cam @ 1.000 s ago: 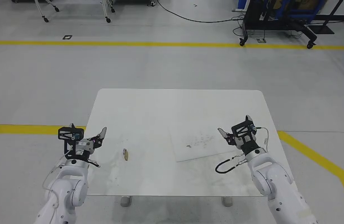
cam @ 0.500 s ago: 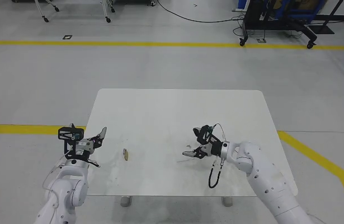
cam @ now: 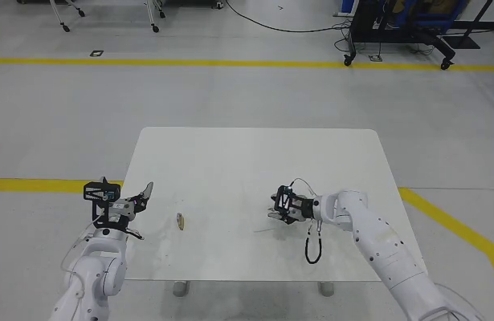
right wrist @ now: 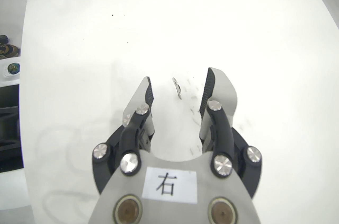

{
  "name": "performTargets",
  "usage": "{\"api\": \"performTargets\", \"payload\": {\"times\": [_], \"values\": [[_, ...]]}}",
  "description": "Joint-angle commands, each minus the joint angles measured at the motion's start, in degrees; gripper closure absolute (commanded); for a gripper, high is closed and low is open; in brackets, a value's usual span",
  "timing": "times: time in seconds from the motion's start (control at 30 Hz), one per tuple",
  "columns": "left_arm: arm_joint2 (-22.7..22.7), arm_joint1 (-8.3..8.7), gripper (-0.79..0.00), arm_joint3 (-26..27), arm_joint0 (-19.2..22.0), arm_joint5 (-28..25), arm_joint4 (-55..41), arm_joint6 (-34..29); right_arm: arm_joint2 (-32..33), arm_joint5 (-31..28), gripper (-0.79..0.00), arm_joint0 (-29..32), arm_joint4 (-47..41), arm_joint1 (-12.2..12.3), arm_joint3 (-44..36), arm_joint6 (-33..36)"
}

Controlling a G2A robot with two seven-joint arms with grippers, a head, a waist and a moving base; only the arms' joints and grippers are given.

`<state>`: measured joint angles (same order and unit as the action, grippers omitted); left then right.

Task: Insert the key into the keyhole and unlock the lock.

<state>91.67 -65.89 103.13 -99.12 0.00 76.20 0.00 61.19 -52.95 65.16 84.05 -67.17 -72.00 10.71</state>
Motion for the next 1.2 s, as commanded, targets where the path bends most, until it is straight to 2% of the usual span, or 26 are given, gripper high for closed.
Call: {"api": "performTargets", "payload": {"times": [0.0, 0.2, 0.33, 0.4, 0.43, 0.47, 0.77, 1.0, 1.17], "values": [[0.0, 0.0, -0.785, 0.0, 0.0, 0.0, 0.0, 0.0, -0.4, 0.4, -0.274, -0.2, 1.3, 0.1, -0.2, 0.7], [0.0, 0.0, -0.785, 0.0, 0.0, 0.0, 0.0, 0.0, -2.6, 0.9, -0.268, -1.5, 2.8, -0.2, 0.0, 2.8], [0.0, 0.0, -0.785, 0.0, 0.0, 0.0, 0.0, 0.0, -3.8, 1.2, -0.225, -2.4, 2.4, -0.5, 0.7, 3.2], [0.0, 0.0, -0.785, 0.0, 0.0, 0.0, 0.0, 0.0, -3.9, 1.5, -0.123, -2.7, 1.7, -0.5, 1.2, 2.8], [0.0, 0.0, -0.785, 0.0, 0.0, 0.0, 0.0, 0.0, -4.0, 1.6, -0.015, -2.9, 1.7, -0.6, 1.5, 2.9], [0.0, 0.0, -0.785, 0.0, 0.0, 0.0, 0.0, 0.0, -4.2, 1.5, 0.0, -3.0, 1.6, -0.6, 1.7, 2.9], [0.0, 0.0, -0.785, 0.0, 0.0, 0.0, 0.0, 0.0, -5.5, 3.2, 0.0, -4.1, -0.3, -1.0, 3.0, 3.9], [0.0, 0.0, -0.785, 0.0, 0.0, 0.0, 0.0, 0.0, -5.3, 7.8, 0.0, -3.4, -2.8, -1.2, 1.7, 4.7], [0.0, 0.0, -0.785, 0.0, 0.0, 0.0, 0.0, 0.0, -5.8, 11.5, 0.0, -3.5, -7.7, -2.0, 2.1, 6.0]]}}
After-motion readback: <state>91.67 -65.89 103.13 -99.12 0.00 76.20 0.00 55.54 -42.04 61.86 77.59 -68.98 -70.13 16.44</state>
